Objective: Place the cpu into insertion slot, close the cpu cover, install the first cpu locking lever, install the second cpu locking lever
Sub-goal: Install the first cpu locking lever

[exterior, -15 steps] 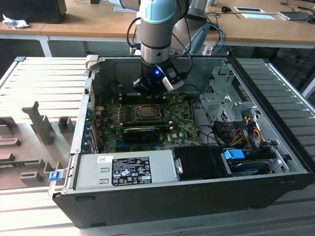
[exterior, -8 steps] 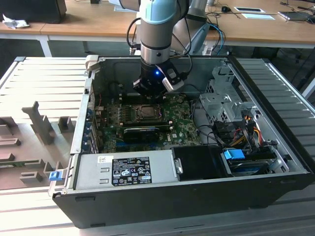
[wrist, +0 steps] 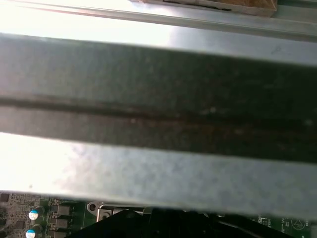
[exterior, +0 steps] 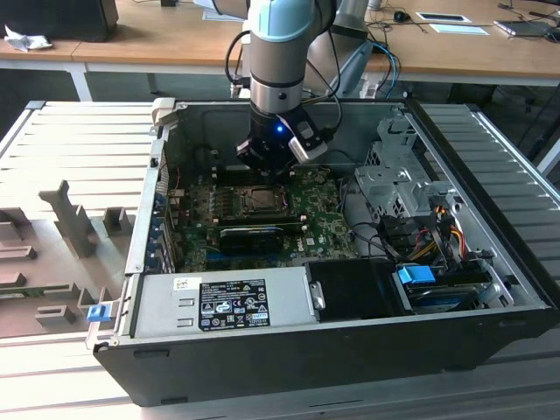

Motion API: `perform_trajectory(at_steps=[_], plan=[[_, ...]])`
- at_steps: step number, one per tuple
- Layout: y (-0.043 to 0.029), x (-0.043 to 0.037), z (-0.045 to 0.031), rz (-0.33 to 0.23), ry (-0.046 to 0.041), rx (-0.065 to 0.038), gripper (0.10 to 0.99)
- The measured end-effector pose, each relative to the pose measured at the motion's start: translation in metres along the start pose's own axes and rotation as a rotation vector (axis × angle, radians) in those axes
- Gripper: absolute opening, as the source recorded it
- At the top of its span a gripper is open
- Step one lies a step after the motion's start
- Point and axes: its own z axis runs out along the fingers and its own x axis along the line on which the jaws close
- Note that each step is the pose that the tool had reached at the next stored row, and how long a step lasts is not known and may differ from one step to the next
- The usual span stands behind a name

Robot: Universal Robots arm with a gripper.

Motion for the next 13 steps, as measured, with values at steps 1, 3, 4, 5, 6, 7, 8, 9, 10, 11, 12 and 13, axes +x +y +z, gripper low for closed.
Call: perform_trajectory(at_steps=[1,3,4,5,6,7,8,9,10,11,12,13], plan=[[0.0,0.0,0.0001,0.0,-0.0001,0.0,0.106],[0.0001,0.0,0.0003,0.0,-0.0002,0.002,0.106],[0.0,0.0,0.0004,0.0,0.0003,0.006,0.106],[0.0,0.0,0.0004,0.0,0.0007,0.009,0.106],[0.0,0.0,0.0004,0.0,0.001,0.012,0.106],[0.0,0.0,0.0004,0.0,0.0012,0.014,0.106],[0.0,0.0,0.0004,0.0,0.0014,0.017,0.106],[0.0,0.0,0.0005,0.0,0.0017,0.019,0.106],[0.0,0.0,0.0005,-0.001,0.0019,0.021,0.106],[0.0,0.0,0.0006,-0.001,0.0022,0.023,0.106],[0.0,0.0001,0.0007,-0.001,0.0025,0.026,0.106],[-0.0001,0.0001,0.0008,-0.001,0.0029,0.03,0.106]])
